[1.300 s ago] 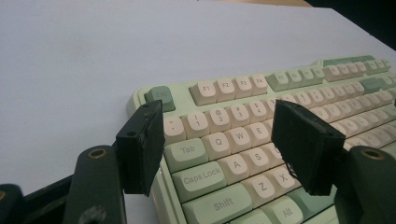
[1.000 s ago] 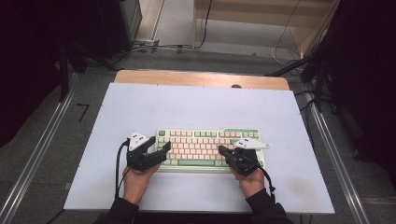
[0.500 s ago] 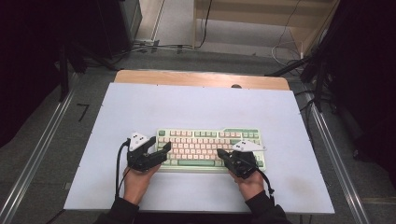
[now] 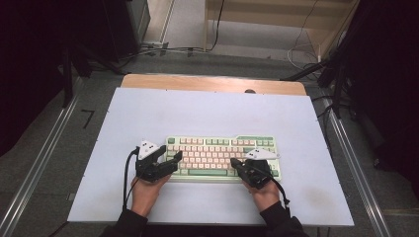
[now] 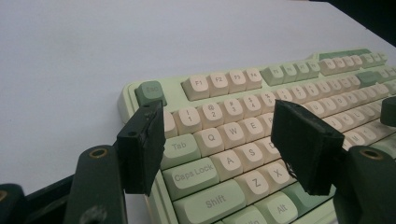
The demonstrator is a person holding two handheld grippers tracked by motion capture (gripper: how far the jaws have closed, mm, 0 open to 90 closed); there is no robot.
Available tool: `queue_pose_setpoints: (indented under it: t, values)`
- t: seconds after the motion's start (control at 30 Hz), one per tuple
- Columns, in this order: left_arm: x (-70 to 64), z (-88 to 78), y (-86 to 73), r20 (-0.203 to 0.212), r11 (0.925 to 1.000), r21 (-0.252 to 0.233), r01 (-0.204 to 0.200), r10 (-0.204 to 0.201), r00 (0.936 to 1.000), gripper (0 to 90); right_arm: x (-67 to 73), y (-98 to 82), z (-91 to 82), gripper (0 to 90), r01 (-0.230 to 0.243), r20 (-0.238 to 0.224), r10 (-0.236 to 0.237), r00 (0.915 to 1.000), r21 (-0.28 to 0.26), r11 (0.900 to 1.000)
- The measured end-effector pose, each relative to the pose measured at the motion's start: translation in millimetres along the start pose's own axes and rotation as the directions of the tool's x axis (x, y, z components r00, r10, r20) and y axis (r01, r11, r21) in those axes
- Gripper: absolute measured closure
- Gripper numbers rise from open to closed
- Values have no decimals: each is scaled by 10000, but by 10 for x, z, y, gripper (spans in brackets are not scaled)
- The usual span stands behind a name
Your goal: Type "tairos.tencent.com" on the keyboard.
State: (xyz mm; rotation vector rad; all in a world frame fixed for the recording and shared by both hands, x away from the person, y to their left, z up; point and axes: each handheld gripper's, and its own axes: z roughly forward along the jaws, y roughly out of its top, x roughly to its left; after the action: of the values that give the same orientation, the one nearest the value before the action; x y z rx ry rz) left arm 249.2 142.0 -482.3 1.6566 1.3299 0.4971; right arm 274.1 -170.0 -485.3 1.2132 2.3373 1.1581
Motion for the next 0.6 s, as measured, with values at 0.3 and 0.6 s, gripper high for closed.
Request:
queue_pose_setpoints:
  t: [0.3,0.6]
  values:
    - [-1,8,-3,24,10000,46,0,-1,10000,353,-5,-12,36,872,-3,-18,4,10000,254,9997]
    - [2,7,-2,41,10000,28,23,-23,10000,353,0,-19,44,873,44,-37,-43,10000,281,9996]
